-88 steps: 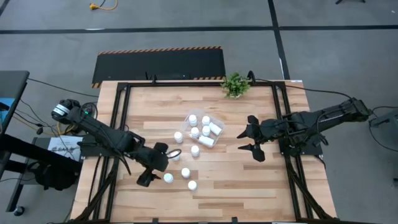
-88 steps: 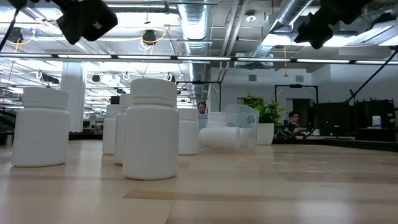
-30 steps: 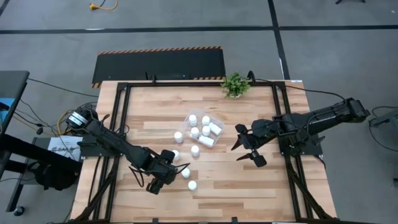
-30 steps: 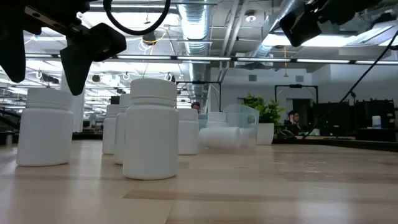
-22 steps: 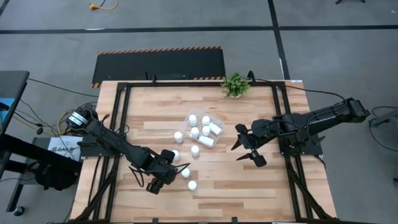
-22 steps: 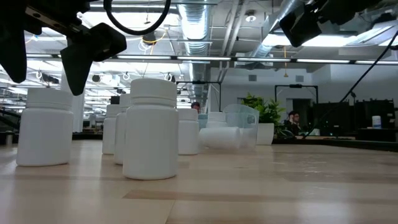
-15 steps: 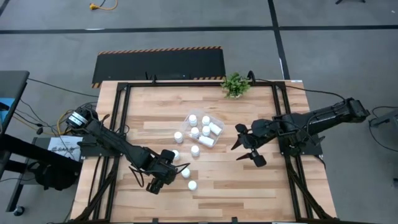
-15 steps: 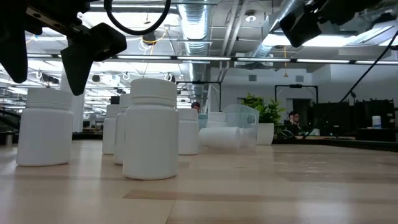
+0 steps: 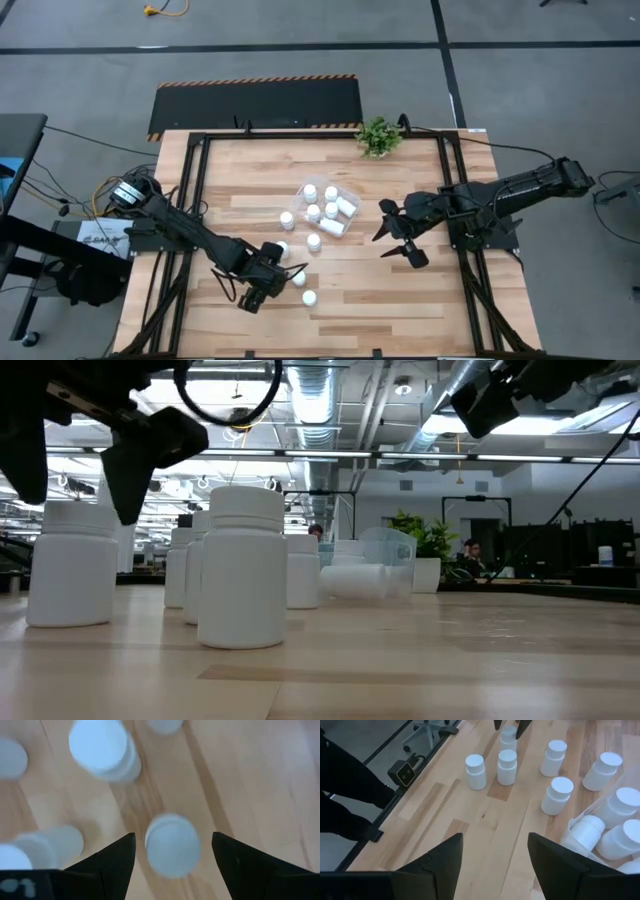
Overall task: Pick and place pill bottles into a basket
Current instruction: Put the pill bottle into the bin
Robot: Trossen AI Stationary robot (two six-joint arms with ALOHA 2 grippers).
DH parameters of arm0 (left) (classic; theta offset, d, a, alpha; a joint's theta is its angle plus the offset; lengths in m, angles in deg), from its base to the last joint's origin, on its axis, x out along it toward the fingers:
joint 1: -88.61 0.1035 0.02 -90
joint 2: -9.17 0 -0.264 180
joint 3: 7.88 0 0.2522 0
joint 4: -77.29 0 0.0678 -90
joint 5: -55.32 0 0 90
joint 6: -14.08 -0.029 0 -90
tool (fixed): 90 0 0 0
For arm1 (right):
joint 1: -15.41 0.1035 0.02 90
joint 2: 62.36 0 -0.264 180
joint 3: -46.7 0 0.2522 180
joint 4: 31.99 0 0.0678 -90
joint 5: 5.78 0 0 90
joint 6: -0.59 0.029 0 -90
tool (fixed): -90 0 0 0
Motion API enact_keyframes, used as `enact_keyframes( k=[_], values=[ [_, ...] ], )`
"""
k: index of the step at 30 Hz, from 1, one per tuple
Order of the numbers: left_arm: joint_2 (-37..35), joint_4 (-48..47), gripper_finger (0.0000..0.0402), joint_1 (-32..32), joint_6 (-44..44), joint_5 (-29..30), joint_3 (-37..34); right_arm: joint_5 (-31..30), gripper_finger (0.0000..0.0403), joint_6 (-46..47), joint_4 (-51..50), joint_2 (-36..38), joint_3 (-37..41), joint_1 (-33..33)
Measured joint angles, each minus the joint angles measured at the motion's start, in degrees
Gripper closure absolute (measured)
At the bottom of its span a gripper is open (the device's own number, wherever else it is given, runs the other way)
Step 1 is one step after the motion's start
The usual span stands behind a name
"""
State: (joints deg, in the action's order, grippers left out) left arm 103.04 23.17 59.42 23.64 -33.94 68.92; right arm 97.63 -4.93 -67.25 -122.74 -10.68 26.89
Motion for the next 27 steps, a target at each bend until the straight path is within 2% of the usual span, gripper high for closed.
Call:
enact_keyframes(
  k=[27],
  values=[
    [2.4, 0.9, 0.0150, 0.2, -0.7, 0.1, -0.4, -0.2, 0.0184, 0.0, -1.9, 0.0, 0.0, 0.0]
  ],
)
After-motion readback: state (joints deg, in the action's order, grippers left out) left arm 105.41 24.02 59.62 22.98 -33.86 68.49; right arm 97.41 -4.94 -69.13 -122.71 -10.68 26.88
